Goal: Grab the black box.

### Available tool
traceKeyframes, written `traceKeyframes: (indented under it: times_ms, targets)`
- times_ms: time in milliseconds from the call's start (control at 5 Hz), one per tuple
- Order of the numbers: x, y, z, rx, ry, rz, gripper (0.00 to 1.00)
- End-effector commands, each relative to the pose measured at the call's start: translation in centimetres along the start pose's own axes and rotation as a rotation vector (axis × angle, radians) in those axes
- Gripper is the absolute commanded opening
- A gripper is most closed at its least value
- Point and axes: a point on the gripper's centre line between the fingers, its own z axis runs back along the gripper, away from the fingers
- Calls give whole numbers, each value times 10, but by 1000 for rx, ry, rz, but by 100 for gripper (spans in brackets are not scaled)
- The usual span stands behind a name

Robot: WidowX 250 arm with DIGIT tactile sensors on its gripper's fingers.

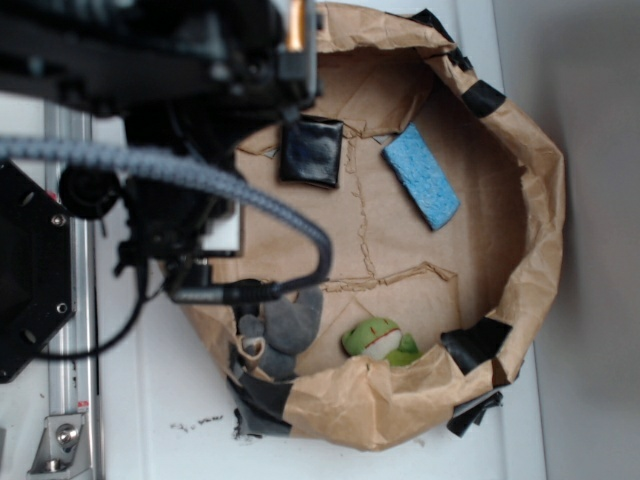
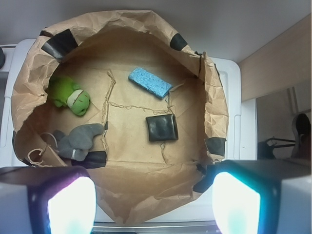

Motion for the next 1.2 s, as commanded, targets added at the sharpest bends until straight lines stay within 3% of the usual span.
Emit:
traceKeyframes:
  times_ms: [0,200,600,800,1000]
  targets:
    - [11,16,-38,108,-52,33,100]
    - [17,24,-74,136,-81,72,100]
    - [27,29,-157,-77,-14,28,100]
    - [35,11,-178,-91,-10,-31,100]
    - [29,-19,-167,-56,-27,-107,100]
